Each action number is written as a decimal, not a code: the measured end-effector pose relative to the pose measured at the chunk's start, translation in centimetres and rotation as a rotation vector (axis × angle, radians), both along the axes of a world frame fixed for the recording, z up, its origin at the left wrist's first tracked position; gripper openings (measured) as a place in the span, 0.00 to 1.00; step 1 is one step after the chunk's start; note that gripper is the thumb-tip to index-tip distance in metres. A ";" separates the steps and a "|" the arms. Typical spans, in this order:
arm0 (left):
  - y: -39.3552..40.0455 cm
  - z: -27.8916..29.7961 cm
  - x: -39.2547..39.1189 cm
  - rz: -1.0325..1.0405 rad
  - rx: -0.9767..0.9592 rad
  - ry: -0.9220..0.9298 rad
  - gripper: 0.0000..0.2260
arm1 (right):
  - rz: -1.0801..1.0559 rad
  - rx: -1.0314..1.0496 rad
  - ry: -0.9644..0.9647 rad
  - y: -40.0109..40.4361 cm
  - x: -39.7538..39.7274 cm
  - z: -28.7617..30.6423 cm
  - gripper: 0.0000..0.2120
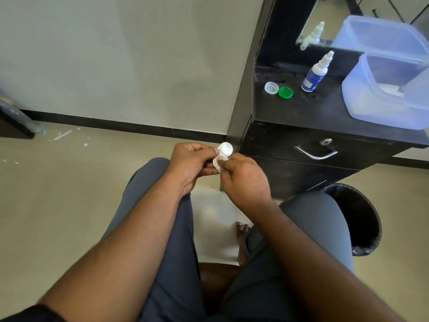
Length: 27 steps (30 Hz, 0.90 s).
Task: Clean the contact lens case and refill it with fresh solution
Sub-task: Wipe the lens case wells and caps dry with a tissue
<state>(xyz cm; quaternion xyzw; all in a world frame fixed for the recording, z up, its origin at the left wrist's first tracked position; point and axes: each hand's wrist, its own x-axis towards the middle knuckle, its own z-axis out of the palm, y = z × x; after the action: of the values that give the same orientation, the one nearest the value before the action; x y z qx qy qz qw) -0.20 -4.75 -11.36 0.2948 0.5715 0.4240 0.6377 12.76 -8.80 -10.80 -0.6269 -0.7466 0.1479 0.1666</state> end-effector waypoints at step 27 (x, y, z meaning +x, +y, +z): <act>1.0 -0.1 -0.2 -0.333 -0.144 0.068 0.05 | 0.352 0.174 0.148 1.1 4.5 -0.8 0.17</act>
<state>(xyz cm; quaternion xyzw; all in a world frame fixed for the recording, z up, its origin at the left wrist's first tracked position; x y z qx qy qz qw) -0.41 -3.77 -11.42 0.3531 0.5650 0.2603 0.6988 17.28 -7.73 -11.61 -0.4574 -0.8403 0.1554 0.2462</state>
